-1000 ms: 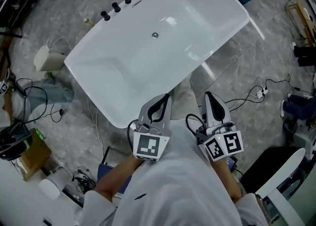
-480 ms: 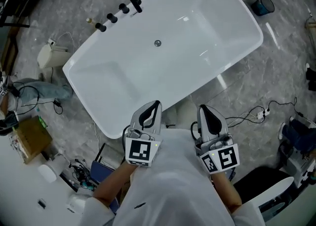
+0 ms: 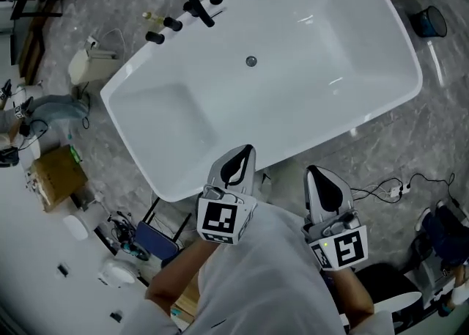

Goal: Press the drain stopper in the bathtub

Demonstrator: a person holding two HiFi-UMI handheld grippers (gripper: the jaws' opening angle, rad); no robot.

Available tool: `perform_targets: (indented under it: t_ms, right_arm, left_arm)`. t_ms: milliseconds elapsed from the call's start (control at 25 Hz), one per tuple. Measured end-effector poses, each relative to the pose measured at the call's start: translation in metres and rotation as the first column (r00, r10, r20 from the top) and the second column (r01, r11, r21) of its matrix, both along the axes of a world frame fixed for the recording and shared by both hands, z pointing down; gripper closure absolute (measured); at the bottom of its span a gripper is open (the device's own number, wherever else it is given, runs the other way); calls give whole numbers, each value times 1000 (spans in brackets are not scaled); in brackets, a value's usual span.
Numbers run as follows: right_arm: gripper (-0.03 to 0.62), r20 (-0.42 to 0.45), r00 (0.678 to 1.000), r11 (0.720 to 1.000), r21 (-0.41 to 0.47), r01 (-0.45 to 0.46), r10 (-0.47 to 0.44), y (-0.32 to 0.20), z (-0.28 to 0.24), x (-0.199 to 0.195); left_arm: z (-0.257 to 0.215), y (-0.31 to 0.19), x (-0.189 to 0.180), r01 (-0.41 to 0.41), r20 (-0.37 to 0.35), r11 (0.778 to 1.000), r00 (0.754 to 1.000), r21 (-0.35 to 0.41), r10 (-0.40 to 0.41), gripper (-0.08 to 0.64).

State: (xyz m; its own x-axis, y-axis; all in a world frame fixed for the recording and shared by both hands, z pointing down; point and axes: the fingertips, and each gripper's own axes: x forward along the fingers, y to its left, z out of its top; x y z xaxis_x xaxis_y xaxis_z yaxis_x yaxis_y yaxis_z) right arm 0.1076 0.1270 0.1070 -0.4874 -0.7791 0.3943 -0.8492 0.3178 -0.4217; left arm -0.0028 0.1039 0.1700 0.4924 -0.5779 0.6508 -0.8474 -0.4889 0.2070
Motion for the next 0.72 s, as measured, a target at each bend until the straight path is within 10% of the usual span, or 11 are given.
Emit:
perform_targets:
  t_ms: [720]
  right_arm:
    - [588,-43,996,996,-37,78,-79,-67,150,-10]
  left_arm:
    - [183,-64,-10,72,34,990,997,-121,-69,561]
